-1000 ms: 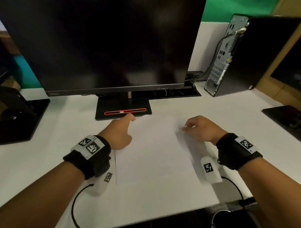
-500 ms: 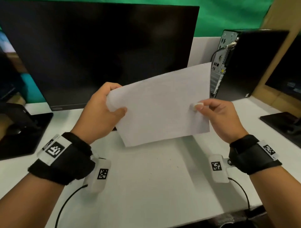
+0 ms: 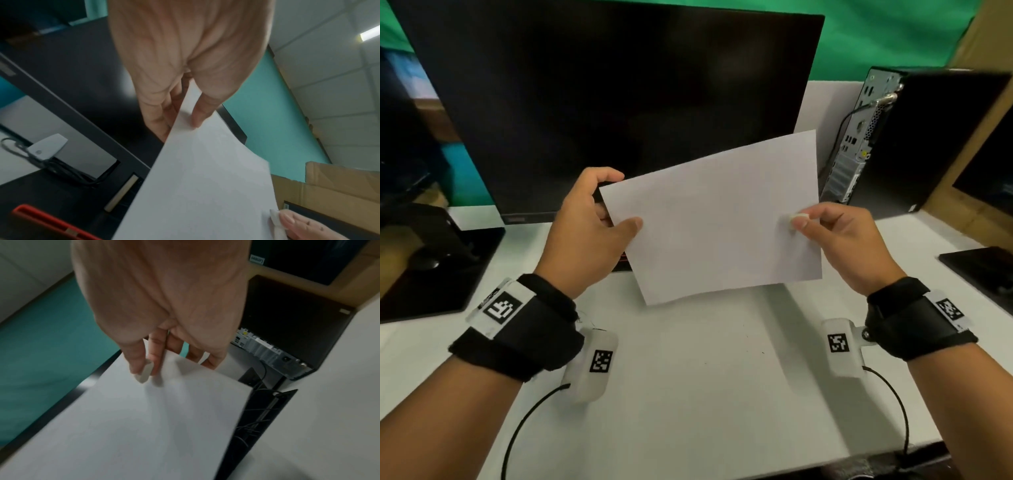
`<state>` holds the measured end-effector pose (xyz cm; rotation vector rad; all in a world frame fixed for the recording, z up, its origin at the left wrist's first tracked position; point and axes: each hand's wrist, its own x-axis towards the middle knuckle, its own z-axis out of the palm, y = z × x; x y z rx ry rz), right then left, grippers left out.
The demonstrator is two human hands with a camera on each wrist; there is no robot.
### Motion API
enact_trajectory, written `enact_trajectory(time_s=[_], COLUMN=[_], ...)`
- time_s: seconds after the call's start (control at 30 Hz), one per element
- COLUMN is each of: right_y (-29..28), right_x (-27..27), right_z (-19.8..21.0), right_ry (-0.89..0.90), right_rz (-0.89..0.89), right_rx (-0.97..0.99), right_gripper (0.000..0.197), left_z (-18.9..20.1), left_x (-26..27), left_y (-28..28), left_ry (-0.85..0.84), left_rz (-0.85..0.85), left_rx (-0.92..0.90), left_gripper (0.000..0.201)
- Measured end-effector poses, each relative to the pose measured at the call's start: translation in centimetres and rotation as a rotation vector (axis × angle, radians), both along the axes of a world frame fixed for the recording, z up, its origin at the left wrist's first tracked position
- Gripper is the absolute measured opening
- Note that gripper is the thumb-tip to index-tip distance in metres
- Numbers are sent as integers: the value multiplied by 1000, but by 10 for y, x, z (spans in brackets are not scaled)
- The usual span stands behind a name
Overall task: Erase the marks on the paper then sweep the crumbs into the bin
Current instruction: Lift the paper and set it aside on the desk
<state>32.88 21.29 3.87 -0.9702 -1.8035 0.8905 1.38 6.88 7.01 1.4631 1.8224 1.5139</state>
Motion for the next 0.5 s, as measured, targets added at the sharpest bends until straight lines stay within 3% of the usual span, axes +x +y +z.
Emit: enact_trajectory(time_s=[0.13, 0.23, 0.3, 0.43, 0.5], right_y=[-2, -25, -45, -76, -92], right_x=[-32, -83, -127, -211, -249], right_z=[9, 16, 12, -10, -26], right_ry=[-110, -143, -190, -422, -559], right_rz=[-131, -95, 14, 441, 573], right_rx=[181, 384, 394, 105, 31], right_gripper=[14, 9, 10, 17, 19], left_z=[-8, -31, -51, -86, -100], left_x=[-21, -44, -62, -99, -116], left_y=[-19, -45, -67, -117, -144], left_ry=[-163, -371, -468, -555, -587], left_rz=[132, 296, 403, 585, 663], left_rx=[7, -10, -44, -112, -127], left_gripper=[49, 51, 51, 47, 46])
